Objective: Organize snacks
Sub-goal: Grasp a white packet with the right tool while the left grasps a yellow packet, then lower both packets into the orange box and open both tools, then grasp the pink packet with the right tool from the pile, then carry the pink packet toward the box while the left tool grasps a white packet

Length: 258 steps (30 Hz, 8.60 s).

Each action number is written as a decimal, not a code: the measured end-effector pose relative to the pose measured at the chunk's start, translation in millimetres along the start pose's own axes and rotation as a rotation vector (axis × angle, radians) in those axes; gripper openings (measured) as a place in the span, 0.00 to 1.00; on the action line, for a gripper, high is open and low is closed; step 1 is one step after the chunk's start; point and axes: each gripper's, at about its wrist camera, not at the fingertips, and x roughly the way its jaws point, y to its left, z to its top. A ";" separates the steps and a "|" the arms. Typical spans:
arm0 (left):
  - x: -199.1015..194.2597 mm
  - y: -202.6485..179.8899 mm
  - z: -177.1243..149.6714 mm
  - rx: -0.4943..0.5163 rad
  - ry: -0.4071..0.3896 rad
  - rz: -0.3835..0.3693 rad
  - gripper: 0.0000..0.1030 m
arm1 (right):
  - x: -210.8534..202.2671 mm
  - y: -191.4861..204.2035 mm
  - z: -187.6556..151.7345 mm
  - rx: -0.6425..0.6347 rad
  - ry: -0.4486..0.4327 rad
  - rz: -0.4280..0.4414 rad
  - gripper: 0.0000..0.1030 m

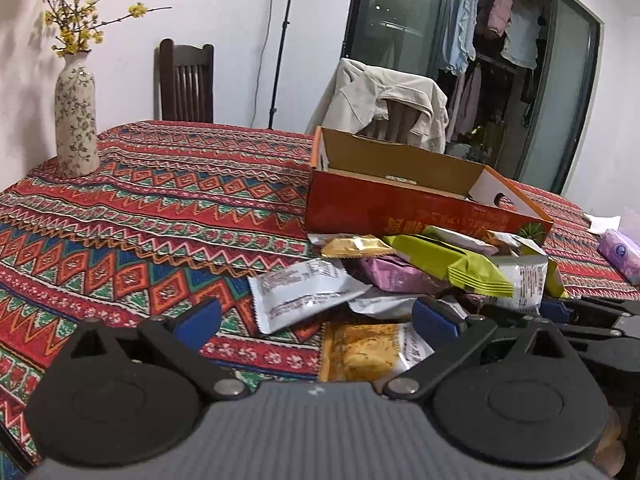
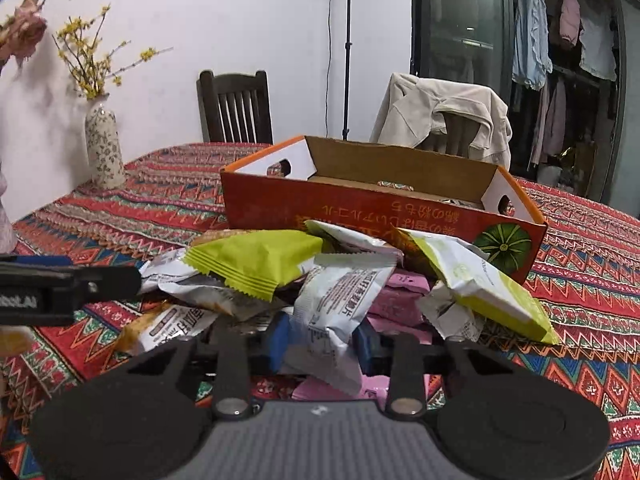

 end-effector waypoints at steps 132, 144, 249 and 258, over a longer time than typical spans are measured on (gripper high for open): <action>124.5 -80.8 157.2 0.028 -0.158 0.056 1.00 | 73.9 -129.4 123.6 0.194 -0.071 -0.136 1.00; 61.7 -80.3 151.4 0.033 -0.182 -0.009 1.00 | 7.9 -106.0 118.1 0.107 -0.143 -0.142 1.00; 99.4 17.1 25.9 0.031 0.190 0.205 1.00 | -26.5 -45.1 -10.3 0.117 -0.190 -0.076 0.59; 81.9 20.1 24.4 0.004 0.144 0.182 0.58 | -23.1 -46.3 -9.4 0.129 -0.184 -0.075 0.59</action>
